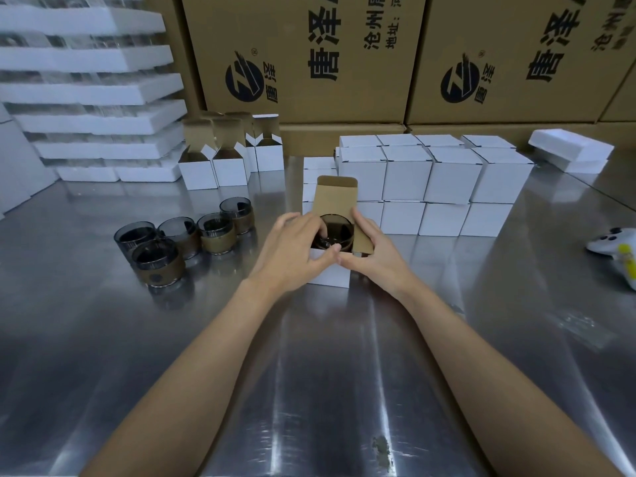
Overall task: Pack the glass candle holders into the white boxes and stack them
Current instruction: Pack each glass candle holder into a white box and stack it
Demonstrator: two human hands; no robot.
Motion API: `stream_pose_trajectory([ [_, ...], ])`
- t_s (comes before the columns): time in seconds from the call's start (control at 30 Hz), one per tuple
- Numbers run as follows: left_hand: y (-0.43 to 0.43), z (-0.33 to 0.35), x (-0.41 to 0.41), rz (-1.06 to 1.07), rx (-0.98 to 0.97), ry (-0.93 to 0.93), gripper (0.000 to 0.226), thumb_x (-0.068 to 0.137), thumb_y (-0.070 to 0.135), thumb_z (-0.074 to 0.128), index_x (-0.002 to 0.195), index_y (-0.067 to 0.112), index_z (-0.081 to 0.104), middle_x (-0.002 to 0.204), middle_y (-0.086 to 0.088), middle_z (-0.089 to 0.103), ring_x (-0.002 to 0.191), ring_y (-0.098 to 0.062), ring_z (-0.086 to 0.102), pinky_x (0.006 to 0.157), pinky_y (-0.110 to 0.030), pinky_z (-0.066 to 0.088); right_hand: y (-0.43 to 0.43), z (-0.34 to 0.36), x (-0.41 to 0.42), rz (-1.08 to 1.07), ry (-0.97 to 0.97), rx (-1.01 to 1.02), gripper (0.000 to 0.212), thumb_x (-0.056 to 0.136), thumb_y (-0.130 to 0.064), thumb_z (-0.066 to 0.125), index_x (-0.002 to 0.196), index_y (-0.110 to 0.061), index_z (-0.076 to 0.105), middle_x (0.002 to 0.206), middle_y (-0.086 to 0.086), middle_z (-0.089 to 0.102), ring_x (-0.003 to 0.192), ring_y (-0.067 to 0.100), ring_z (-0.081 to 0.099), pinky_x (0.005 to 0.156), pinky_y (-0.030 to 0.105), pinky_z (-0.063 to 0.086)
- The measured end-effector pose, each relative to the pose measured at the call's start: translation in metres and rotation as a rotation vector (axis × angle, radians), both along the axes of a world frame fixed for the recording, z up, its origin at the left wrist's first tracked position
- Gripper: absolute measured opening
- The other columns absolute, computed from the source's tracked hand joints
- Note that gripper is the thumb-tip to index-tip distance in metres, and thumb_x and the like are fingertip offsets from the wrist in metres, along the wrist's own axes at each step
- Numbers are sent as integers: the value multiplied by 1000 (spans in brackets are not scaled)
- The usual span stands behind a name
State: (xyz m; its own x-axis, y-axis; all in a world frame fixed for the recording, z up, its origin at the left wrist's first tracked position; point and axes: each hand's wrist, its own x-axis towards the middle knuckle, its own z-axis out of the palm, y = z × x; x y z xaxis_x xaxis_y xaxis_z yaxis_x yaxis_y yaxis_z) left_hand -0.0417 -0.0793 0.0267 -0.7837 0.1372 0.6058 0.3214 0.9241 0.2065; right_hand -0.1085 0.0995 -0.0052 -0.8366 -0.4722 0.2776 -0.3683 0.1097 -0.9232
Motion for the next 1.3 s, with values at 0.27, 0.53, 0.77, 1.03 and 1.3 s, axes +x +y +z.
stream_pose_trajectory([
  [0.27,0,-6,-5,10,-51,-21,43,90,51,35,82,15,58,115,1,52,94,-11,50,89,-22,24,-2,3,2,-10,-1,4,98,72,-34,80,153,-20,27,132,-22,44,113,-15,51,81,6,46],
  [0.53,-4,-5,-4,-22,-150,-28,58,97,44,22,88,13,71,106,2,62,99,-16,56,95,-27,26,-3,4,5,-26,-9,15,98,72,-35,82,152,-22,28,131,-25,43,114,-14,51,81,6,46],
  [0.77,-4,-12,-6,-33,-121,132,50,98,38,33,90,10,73,101,0,71,106,-16,60,112,-32,22,-3,7,7,-23,-22,16,100,70,-40,82,153,-26,28,139,-17,43,119,-9,50,83,9,46],
  [1.03,18,-9,-9,-87,1680,-126,42,106,35,26,125,11,56,128,-5,60,126,-20,52,112,-37,36,0,7,6,-8,-39,26,99,71,-34,83,153,-26,28,143,-11,42,124,-4,48,87,8,45],
  [1.3,19,-13,-7,-183,1592,-534,36,101,35,40,120,14,62,115,-14,68,104,-30,66,94,-44,52,1,9,8,4,-43,35,93,77,-26,81,153,-26,27,143,-12,40,125,-3,47,91,10,46],
])
